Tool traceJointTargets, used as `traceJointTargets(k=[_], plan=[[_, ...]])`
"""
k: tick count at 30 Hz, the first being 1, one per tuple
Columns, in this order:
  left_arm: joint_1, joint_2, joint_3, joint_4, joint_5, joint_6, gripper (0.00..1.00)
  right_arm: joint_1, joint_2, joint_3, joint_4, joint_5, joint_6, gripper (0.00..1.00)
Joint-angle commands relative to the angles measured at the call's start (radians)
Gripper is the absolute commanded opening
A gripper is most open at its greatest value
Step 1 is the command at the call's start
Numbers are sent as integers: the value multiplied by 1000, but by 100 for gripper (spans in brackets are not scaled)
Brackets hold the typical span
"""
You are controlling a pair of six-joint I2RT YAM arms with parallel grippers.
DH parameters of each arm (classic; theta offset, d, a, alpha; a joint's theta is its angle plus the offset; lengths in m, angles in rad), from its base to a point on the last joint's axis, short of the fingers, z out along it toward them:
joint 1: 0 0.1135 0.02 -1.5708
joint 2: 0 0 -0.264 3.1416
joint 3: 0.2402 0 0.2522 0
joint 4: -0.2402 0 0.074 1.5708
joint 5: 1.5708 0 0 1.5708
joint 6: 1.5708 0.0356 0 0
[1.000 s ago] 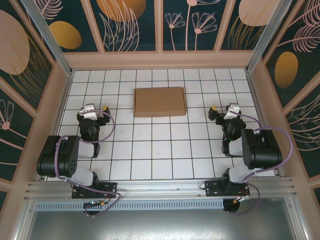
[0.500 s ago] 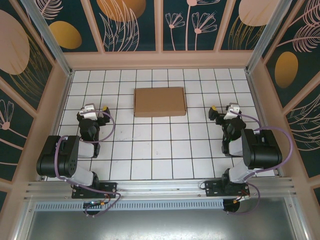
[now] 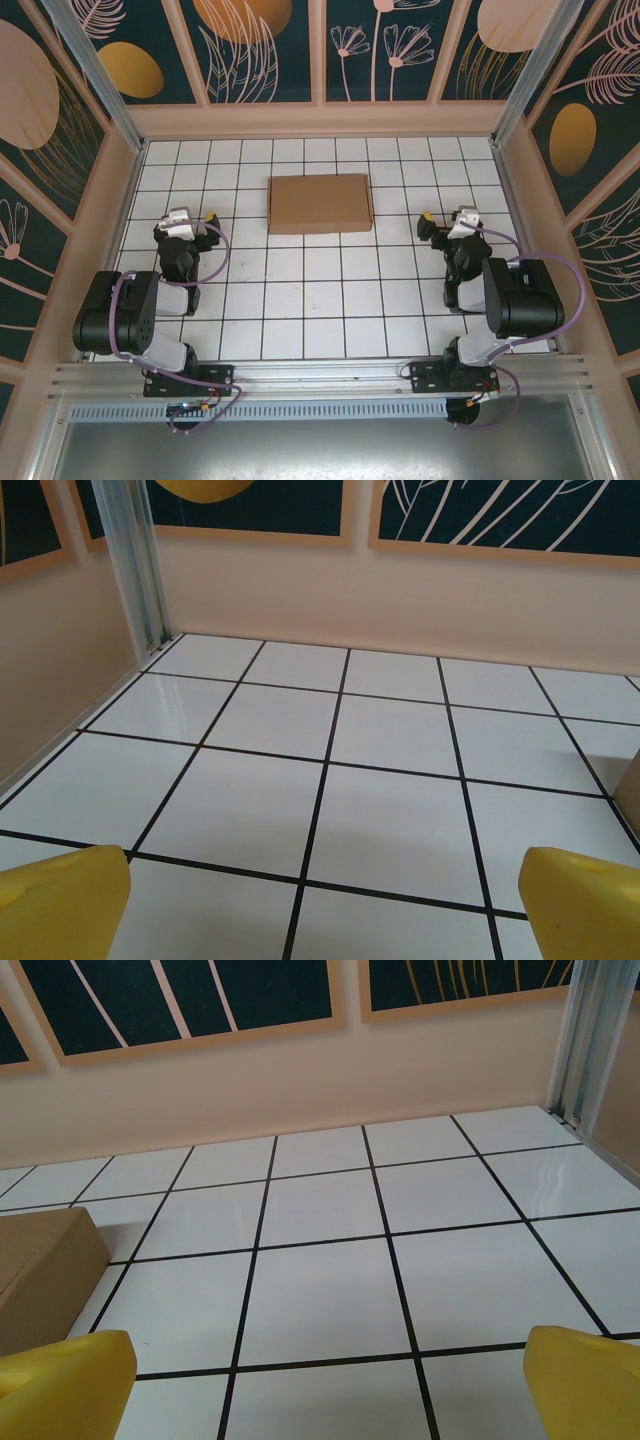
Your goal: Fold the paper box
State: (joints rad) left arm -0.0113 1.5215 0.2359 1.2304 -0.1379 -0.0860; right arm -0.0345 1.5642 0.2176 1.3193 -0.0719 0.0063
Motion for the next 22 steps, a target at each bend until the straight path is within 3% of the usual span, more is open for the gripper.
traceJointTargets(k=[1, 22], plan=[[8, -1, 3, 39, 14, 8, 99, 2, -1, -7, 20, 18, -6, 99], [8, -2, 2, 40, 14, 8, 99, 3, -1, -7, 19, 18, -6, 99]])
